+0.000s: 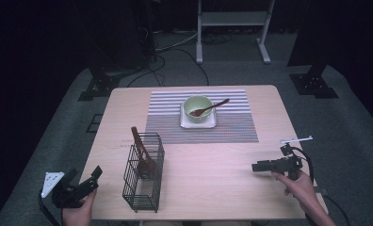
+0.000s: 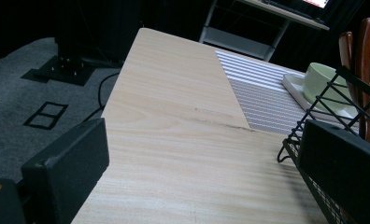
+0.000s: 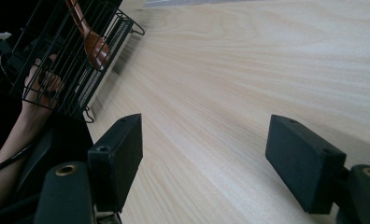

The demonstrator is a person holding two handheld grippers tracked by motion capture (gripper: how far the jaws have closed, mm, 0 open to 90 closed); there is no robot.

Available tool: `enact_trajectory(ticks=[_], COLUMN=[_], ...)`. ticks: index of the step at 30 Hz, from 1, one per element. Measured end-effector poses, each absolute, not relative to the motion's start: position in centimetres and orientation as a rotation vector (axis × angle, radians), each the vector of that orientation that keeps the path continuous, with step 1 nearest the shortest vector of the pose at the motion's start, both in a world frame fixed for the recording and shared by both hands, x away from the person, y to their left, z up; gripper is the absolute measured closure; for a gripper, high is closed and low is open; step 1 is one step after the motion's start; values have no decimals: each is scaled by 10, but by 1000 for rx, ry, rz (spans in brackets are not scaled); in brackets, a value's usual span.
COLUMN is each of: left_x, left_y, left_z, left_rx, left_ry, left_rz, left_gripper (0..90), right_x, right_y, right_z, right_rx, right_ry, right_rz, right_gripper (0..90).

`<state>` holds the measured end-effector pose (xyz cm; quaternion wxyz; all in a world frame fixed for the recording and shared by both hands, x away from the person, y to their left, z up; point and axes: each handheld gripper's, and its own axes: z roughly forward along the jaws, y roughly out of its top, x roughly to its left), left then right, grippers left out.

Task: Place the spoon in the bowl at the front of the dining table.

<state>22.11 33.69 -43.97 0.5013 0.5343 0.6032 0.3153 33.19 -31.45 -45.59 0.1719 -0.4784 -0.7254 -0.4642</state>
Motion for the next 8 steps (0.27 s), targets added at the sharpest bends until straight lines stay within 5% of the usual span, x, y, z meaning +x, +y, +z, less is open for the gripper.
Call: enact_trajectory(ticks=[8], left_x=[221], left_y=[336], left_z=[-439], left_rx=[1289], left_ry=[1456], left_rz=[763], left_gripper=[14], right_x=[328], right_y=[-313], right_z=[-462], right_rx=[-1357], right_ry=[-2060], right_rz=[-1308], right_gripper=[258])
